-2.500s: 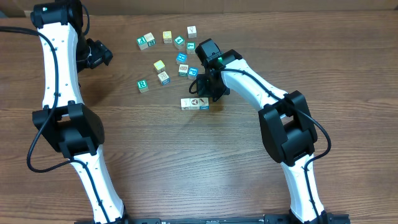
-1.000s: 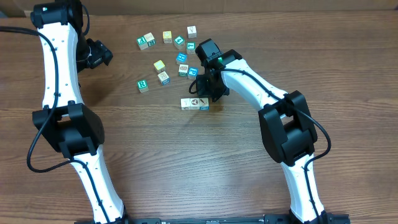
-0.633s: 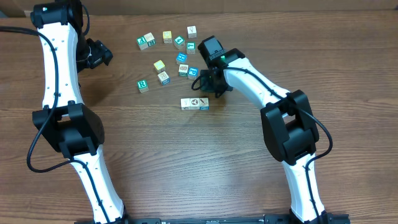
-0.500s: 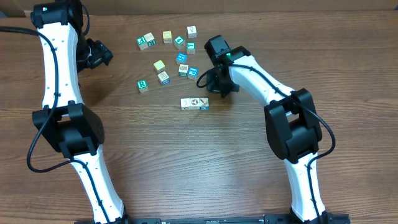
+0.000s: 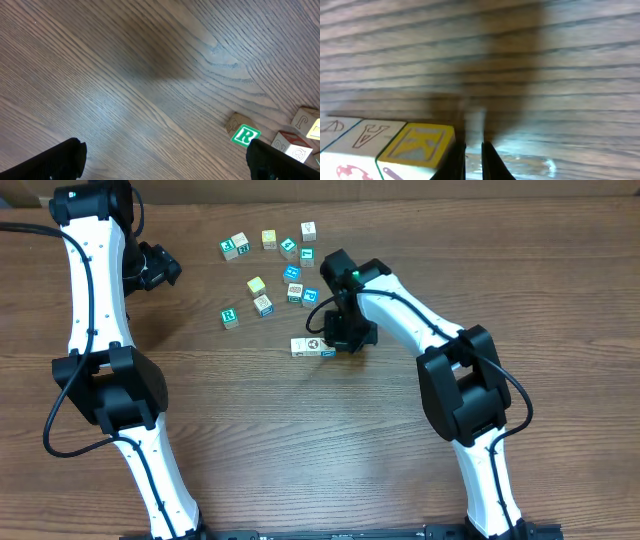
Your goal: Form a horizontal line
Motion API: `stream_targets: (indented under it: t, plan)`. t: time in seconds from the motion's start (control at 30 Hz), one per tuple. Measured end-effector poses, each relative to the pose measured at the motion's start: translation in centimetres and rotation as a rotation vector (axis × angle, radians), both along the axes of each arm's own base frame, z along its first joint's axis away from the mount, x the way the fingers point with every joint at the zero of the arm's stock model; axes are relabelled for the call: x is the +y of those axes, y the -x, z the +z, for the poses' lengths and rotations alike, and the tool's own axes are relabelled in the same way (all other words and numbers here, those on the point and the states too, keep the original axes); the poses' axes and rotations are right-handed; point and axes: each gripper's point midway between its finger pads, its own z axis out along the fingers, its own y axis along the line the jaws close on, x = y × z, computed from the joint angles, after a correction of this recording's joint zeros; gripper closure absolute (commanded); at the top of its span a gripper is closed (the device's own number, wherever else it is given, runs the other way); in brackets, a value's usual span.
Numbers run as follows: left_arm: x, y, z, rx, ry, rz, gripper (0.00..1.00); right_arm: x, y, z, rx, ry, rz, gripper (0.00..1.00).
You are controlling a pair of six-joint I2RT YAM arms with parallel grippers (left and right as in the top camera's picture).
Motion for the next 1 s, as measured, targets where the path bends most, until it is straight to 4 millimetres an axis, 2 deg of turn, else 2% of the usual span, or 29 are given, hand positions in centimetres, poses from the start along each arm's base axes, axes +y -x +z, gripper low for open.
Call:
stream_targets:
  t: [0.3,0.6,0.73,0.87,1.0]
  plan:
    - [0.0,0.0,0.0,0.000,0.000,0.000,0.00,0.0,0.4,-0.1,0.009,0.012,0.007,0.92]
    - [0.0,0.0,0.0,0.000,0.000,0.000,0.00,-1.5,3.8,0.1,0.142,0.085,0.012,0.95]
    - [0.0,0.0,0.0,0.000,0.000,0.000,0.00,-0.7,4.9,0.1,0.157,0.094,0.040,0.96]
    - [0.0,0.0,0.0,0.000,0.000,0.000,0.00,1.1,6.2,0.1,0.159,0.101,0.082,0.96]
    - [0.0,0.0,0.0,0.000,0.000,0.000,0.00,1.4,6.2,0.0,0.132,0.134,0.049,0.96]
